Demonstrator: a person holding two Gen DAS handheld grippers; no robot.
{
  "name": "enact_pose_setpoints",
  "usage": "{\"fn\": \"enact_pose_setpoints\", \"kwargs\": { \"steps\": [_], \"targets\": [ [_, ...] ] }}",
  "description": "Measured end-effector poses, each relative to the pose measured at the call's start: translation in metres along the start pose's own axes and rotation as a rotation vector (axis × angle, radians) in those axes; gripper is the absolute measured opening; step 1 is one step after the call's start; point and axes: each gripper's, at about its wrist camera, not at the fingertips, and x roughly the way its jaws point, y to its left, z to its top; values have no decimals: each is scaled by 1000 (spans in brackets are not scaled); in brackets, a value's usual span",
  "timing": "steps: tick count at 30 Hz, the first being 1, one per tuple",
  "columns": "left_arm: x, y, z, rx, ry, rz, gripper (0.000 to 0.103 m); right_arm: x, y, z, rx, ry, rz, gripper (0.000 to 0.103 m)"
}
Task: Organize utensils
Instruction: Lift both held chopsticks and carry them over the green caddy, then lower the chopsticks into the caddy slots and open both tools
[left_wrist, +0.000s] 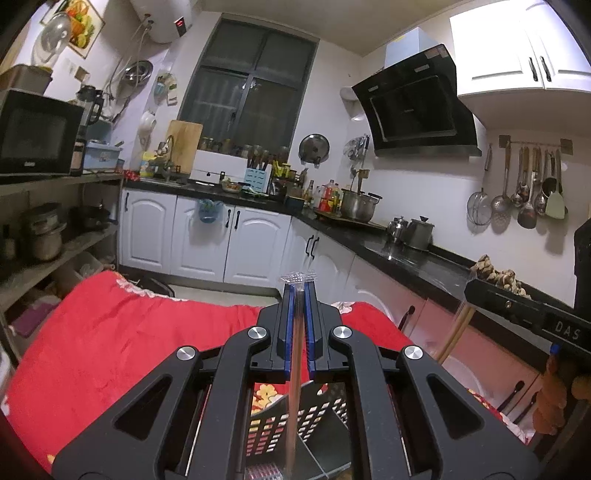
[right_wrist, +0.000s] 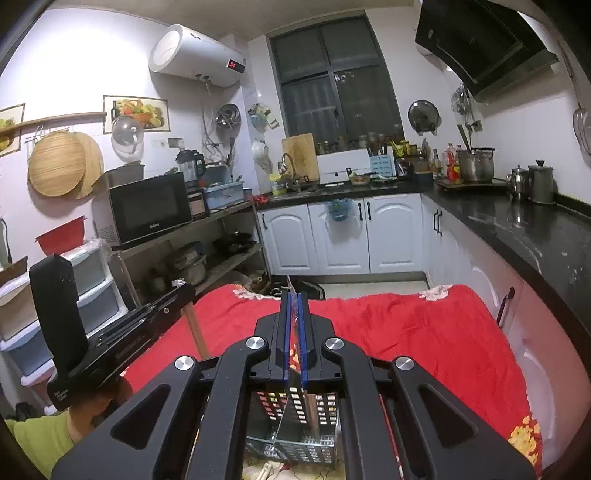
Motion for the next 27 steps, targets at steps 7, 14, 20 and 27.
{"fn": "enact_pose_setpoints", "kwargs": {
  "steps": [7,14,20,27],
  "targets": [
    [2,3,-13,-2,7,0,3,3,-2,-10,0,17,-6,4],
    [6,9,-22,-14,61,4,12,-2,-8,-17,5,28,-26,5],
    [-4,13,-23,-31,91,10,36,-11,-18,-22,22,30,-58,24],
    [-26,15,-18,-50,95,9,67,-27,-26,-30,22,23,-101,42]
  ]
}}
